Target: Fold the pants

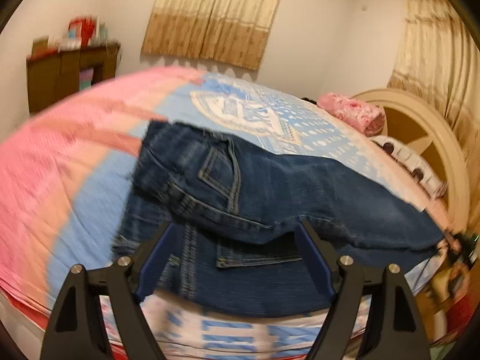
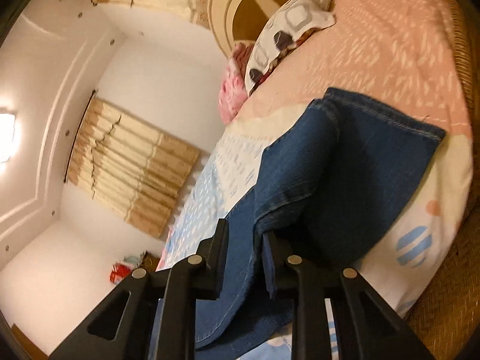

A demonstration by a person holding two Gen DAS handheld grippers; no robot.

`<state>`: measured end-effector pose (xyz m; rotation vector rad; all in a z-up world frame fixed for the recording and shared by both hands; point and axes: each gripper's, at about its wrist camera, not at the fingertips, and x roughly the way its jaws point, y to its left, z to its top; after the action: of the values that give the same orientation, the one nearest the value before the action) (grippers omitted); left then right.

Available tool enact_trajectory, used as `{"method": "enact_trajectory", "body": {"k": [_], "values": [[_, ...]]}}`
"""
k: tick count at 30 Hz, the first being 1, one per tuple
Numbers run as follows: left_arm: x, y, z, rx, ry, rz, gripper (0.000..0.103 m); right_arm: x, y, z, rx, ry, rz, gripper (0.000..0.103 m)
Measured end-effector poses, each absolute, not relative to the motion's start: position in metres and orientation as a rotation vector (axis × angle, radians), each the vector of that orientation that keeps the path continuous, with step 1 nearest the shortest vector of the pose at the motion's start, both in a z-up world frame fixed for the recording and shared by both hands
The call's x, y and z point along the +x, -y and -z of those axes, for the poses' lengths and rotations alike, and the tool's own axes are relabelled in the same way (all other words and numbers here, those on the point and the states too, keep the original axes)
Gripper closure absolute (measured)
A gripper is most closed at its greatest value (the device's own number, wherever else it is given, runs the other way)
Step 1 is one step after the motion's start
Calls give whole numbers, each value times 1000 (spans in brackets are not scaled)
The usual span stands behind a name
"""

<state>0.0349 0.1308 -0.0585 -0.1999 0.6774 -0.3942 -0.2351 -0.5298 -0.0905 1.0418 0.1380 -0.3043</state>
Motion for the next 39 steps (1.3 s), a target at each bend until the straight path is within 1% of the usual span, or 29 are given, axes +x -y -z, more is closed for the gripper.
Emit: {"method": "enact_trajectory", "body": {"k": [3,6,10,14,16,17,18,19,21,23,26,28,29,31,32,33,34,39], "values": [[48,-127,67,-263,-706,366,20,-233,526,99,1049,-169,311,81],[70,-137,80,-496,-758,320,20,-242,531,115,1073,-170,303,81],[89,-145,106,-709,-837,211,20,-246,537,124,1080,-181,316,81],[101,-138,99,-757,-788,152,17,-245,541,129,1086,-194,335,81],[107,-128,93,-730,-767,136,16,-244,543,131,1090,-195,335,81],[109,-122,89,-701,-744,145,19,-244,542,131,1086,-197,336,81],[111,-117,85,-660,-725,153,31,-243,539,131,1071,-205,342,81],[112,-111,80,-603,-710,150,37,-242,539,132,1060,-215,348,81],[115,-103,75,-519,-680,140,60,-238,539,132,1038,-237,363,81],[120,-101,75,-487,-674,124,67,-236,538,134,1027,-247,369,81],[125,-109,83,-506,-681,99,67,-234,539,138,1036,-257,372,81],[130,-110,93,-553,-720,101,65,-231,539,141,1040,-269,379,81],[129,-112,99,-575,-731,105,61,-230,538,142,1041,-272,378,81],[128,-112,100,-588,-725,119,62,-230,536,144,1043,-273,374,81],[126,-112,98,-573,-721,128,65,-231,536,144,1051,-265,373,81],[125,-111,94,-549,-703,148,82,-236,537,144,1070,-243,374,81],[120,-111,92,-538,-682,177,87,-242,538,143,1082,-216,372,81],[107,-105,73,-436,-625,244,89,-259,535,129,1015,-180,382,82]]}}
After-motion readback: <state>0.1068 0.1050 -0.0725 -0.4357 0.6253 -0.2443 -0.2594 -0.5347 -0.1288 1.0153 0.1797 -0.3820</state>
